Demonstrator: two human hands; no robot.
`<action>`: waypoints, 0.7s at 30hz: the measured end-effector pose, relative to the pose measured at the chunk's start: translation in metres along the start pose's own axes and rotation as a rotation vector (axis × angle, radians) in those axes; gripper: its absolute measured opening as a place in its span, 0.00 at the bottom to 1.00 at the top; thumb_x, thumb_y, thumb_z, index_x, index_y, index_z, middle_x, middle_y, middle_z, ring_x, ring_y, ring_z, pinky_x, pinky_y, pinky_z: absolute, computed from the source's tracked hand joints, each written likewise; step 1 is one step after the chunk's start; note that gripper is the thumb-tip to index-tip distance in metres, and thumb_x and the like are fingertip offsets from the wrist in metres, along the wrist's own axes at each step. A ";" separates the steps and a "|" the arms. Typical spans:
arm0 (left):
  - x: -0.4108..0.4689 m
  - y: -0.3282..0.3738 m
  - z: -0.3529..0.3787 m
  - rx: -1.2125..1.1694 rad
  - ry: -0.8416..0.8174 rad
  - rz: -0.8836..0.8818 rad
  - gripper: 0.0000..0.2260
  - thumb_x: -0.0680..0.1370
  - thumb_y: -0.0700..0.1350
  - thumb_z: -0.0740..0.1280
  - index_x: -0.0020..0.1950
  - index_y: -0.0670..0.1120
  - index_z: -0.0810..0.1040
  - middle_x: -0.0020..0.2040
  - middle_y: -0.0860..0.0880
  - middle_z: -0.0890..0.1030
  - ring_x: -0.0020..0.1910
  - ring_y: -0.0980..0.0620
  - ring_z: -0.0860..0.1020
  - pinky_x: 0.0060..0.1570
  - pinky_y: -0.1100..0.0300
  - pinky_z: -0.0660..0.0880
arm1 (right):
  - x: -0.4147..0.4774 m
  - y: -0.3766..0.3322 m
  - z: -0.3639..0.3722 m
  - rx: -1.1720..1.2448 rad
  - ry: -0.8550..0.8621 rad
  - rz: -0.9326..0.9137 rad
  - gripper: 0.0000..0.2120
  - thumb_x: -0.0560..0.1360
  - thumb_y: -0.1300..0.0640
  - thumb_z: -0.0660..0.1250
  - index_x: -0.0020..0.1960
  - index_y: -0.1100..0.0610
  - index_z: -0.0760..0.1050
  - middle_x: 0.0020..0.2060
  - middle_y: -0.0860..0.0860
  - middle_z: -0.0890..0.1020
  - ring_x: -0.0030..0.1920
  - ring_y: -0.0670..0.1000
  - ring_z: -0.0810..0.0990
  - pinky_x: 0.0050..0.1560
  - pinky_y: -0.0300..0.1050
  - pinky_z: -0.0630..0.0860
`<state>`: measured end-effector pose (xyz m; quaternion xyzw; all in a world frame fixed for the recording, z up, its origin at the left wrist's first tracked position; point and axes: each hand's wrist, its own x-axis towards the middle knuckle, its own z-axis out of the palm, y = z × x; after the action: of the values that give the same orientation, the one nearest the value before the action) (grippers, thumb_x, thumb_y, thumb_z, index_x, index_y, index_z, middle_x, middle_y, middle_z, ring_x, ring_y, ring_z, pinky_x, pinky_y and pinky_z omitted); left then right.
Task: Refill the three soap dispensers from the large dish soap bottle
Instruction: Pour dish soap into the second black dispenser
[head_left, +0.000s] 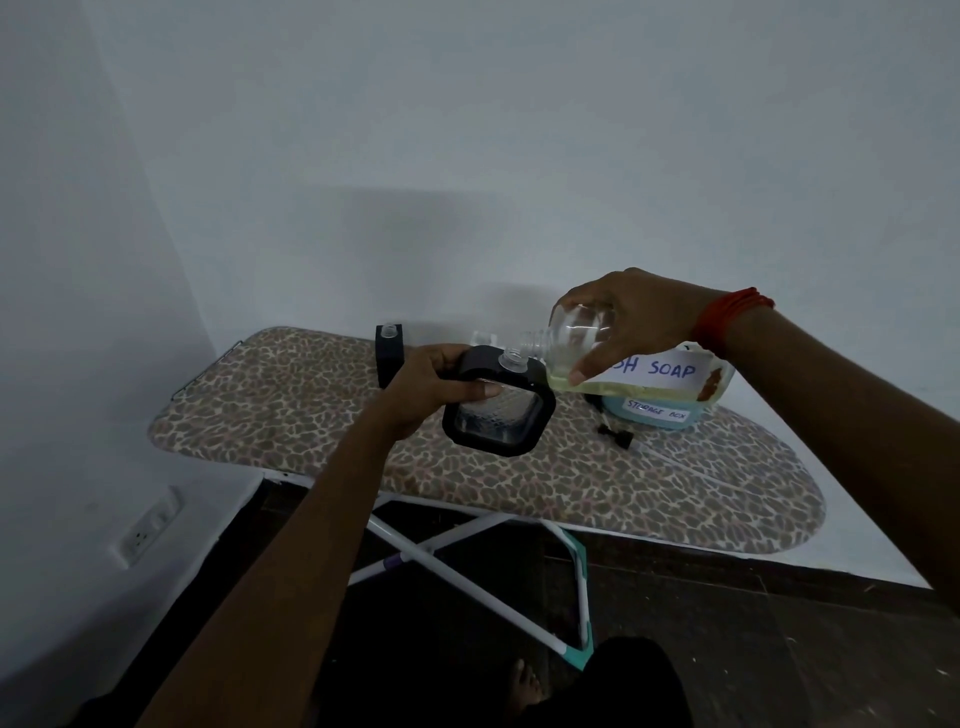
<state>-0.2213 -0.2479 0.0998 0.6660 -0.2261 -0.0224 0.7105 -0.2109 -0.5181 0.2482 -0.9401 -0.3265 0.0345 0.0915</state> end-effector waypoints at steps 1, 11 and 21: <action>0.000 -0.001 0.000 0.001 0.001 -0.001 0.17 0.72 0.31 0.75 0.56 0.48 0.85 0.51 0.47 0.87 0.50 0.49 0.85 0.49 0.60 0.81 | 0.001 0.000 0.000 -0.004 -0.004 0.001 0.34 0.60 0.32 0.78 0.62 0.44 0.78 0.51 0.41 0.82 0.50 0.45 0.79 0.51 0.39 0.69; 0.002 -0.006 0.001 -0.030 -0.022 0.031 0.17 0.72 0.34 0.75 0.57 0.51 0.86 0.52 0.48 0.87 0.52 0.50 0.85 0.51 0.61 0.80 | 0.003 0.000 -0.002 -0.046 -0.016 0.013 0.36 0.62 0.33 0.78 0.65 0.46 0.76 0.51 0.41 0.82 0.48 0.44 0.77 0.51 0.39 0.67; 0.005 -0.012 -0.001 -0.036 -0.007 0.029 0.19 0.70 0.39 0.76 0.60 0.45 0.83 0.53 0.48 0.87 0.53 0.49 0.85 0.52 0.60 0.80 | 0.002 -0.008 -0.008 -0.045 -0.044 -0.013 0.25 0.62 0.34 0.79 0.55 0.38 0.74 0.46 0.40 0.83 0.44 0.40 0.79 0.44 0.34 0.68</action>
<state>-0.2135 -0.2501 0.0900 0.6499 -0.2375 -0.0185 0.7217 -0.2133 -0.5116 0.2576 -0.9388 -0.3354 0.0473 0.0633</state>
